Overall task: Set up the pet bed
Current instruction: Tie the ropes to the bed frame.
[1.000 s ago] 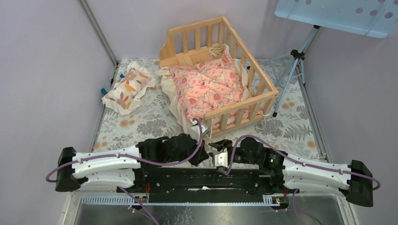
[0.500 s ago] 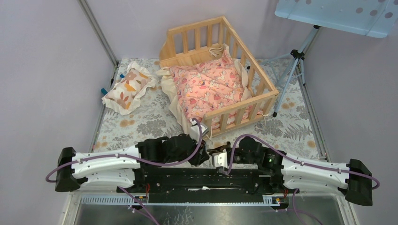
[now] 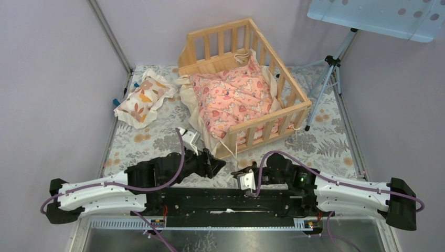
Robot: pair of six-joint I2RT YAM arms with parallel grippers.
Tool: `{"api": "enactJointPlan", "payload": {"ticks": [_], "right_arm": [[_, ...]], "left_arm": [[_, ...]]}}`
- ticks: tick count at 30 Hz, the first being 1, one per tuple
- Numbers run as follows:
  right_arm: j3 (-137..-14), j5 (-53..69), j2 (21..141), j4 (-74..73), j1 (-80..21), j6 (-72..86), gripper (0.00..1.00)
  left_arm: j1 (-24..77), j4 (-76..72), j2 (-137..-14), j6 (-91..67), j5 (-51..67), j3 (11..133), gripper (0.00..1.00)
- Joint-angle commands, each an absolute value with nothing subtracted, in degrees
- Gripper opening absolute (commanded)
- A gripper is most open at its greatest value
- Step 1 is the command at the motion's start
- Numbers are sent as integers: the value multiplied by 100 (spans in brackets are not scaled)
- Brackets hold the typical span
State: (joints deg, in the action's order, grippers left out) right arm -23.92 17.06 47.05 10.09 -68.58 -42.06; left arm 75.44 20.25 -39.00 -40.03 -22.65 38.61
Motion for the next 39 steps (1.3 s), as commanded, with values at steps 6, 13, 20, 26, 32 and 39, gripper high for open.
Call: {"api": "enactJointPlan", "payload": {"ticks": [6, 13, 20, 26, 32, 39], "right_arm": [[-2484, 1968, 4874, 1673, -6884, -4001, 0], [-2432, 1960, 4829, 1739, -6886, -3915, 0], [-2339, 1977, 4722, 1768, -6884, -3783, 0], [-2267, 1957, 4662, 1798, -6885, -3737, 0], [-2229, 1925, 4629, 1832, -6886, -3694, 0], [-2208, 1890, 4542, 1807, -6882, -3657, 0]], "left_arm": [[7565, 1831, -4938, -4797, -3794, 4452, 66], [7559, 1665, -5594, -5181, -3704, 4767, 65], [7561, 1261, -5683, -5560, -3812, 4689, 62], [7559, 700, -5477, -5450, -3504, 4505, 56], [7559, 904, -5634, -5418, -3548, 4594, 56], [7559, 1277, -6108, -5787, -3596, 4790, 56]]}}
